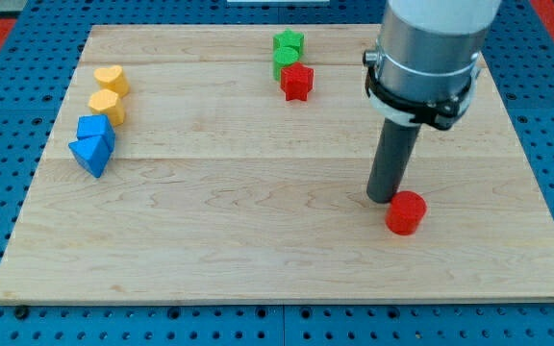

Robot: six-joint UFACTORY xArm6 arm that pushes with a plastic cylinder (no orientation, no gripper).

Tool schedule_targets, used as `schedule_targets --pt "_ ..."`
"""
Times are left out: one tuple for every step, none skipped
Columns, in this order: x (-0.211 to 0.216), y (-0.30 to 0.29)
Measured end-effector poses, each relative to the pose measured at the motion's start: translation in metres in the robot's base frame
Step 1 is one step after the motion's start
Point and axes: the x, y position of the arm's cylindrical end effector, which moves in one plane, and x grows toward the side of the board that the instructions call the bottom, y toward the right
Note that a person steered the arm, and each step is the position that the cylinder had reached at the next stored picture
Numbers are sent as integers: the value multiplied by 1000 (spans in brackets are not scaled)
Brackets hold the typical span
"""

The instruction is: Move the red star towards the top of the red circle

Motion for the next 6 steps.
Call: schedule_targets --pt "5 32" --pt "-2 39" --pt "-56 37" --pt "-117 31" --pt "-175 4" --pt "-222 -37"
